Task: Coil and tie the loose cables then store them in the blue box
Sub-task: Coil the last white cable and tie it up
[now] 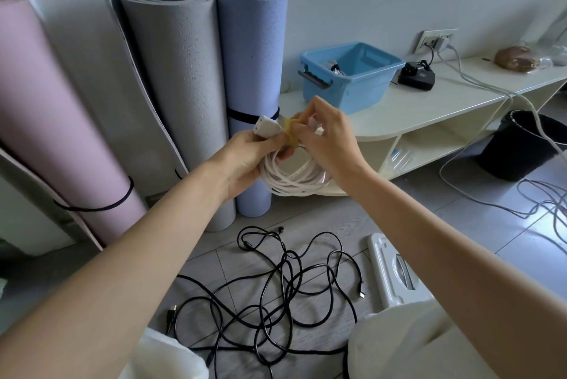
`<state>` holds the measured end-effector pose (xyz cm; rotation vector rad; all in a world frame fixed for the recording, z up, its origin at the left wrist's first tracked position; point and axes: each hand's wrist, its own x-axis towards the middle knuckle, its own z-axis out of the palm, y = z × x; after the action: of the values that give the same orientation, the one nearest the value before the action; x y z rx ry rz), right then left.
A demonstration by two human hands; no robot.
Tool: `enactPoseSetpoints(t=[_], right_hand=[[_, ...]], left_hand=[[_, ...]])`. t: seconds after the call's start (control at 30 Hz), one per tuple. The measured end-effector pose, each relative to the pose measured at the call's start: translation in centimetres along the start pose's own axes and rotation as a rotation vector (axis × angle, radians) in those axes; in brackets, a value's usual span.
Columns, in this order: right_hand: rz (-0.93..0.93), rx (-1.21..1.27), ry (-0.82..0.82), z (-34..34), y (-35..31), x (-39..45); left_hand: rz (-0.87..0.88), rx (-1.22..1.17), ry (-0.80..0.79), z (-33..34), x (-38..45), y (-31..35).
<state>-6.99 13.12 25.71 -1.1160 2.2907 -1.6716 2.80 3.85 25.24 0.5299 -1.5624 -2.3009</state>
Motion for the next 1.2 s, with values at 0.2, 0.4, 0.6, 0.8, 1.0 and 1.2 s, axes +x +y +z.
enactPoseSetpoints(t=[0.2,0.4,0.6,0.8,1.0,1.2], right_hand=[[0.254,0.212,-0.157,-0.8,-0.1,0.3],[0.347,0.298,-0.303,-1.6,0.0,0.4],[0.468,0.357,-0.331,-1.7,-0.1,0.5],[0.370,0.500,-0.400,-1.6,-0.1,0.6],[-0.399,-0.445,-0.315,-0.1,1.2,0.1],[-0.542,-0.646,-0.173,0.7,2.4,-0.4]], left_hand=[[-0.044,0.156,-0.010,-0.3,0.1,-0.1],[-0.042,0.203,0.005,0.1,-0.1,-0.2],[-0.028,0.309,0.007,0.0,0.0,-0.2],[-0.040,0.309,0.061,-0.3,0.2,-0.1],[-0.054,0.127,0.142,-1.3,0.4,0.2],[-0.077,0.112,0.113,-1.0,0.4,-0.2]])
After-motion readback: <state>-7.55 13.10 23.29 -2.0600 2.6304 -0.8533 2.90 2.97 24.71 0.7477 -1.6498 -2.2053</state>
